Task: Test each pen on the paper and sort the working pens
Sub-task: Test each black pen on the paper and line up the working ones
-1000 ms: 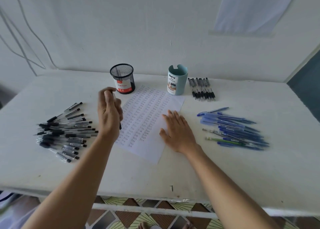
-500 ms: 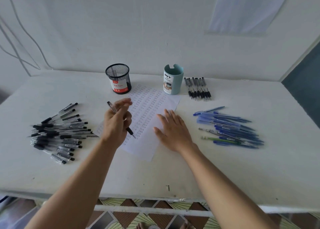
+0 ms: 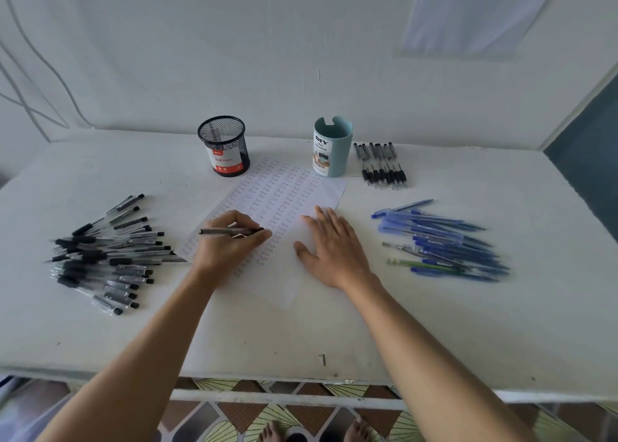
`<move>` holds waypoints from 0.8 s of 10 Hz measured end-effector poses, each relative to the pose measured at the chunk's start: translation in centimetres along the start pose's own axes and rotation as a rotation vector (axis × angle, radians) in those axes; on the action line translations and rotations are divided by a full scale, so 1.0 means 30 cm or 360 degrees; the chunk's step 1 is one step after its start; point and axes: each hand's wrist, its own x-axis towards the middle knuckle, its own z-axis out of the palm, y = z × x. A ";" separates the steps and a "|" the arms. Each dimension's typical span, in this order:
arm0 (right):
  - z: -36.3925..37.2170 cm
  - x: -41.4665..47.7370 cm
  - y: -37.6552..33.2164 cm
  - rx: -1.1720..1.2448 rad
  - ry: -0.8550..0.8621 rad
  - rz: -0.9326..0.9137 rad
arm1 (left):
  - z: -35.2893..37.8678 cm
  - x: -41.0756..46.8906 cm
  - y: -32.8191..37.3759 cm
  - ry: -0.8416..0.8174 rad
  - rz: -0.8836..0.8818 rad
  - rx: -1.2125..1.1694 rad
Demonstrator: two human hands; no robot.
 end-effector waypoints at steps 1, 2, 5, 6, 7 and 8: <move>0.003 0.000 -0.001 0.0011 0.0011 0.0001 | -0.001 -0.002 0.003 0.0053 -0.0028 0.0027; 0.004 0.000 0.001 0.0005 0.0025 0.0001 | -0.005 -0.002 0.007 0.0018 0.0006 0.0109; 0.007 -0.001 -0.001 0.0005 0.0039 -0.0006 | -0.010 0.010 -0.003 0.0089 -0.0036 0.0303; 0.009 0.000 0.000 0.0004 0.0046 -0.0002 | -0.008 0.015 -0.007 0.0066 -0.0004 0.0323; 0.012 0.001 0.000 0.0003 0.0044 -0.0003 | -0.008 0.015 -0.012 0.0066 -0.0001 0.0350; 0.013 0.001 0.000 -0.0001 0.0054 -0.0006 | -0.007 0.015 -0.013 0.0041 0.0027 0.0389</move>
